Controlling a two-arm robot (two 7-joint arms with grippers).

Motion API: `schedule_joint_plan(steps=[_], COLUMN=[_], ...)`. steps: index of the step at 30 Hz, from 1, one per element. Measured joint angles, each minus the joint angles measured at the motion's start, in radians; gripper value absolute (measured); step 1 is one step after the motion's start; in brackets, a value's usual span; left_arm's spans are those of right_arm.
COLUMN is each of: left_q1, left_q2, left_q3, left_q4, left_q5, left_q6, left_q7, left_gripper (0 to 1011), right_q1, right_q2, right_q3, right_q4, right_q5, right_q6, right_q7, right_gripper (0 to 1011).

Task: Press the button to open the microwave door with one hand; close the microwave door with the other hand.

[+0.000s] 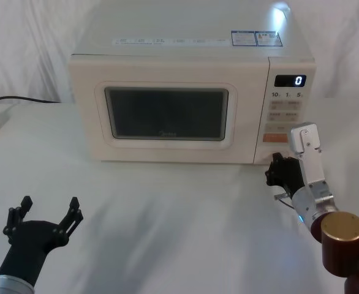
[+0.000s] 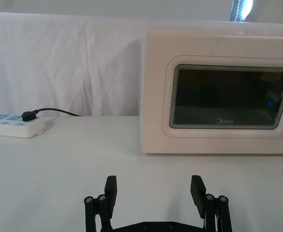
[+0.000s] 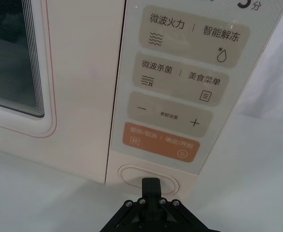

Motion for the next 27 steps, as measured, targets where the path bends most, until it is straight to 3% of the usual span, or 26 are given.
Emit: schedule_joint_plan(steps=[27], left_q1=[0.0], left_q2=[0.0], left_q3=[0.0], left_q4=[0.0], left_q5=[0.0], left_q6=[0.0], left_q7=[0.0], left_gripper=[1001], right_q1=[0.048], right_q2=[-0.02], right_q3=[0.012], right_q4=[0.084], right_q5=[0.003], right_q6=[-0.046], right_q7=[-0.013], right_gripper=[0])
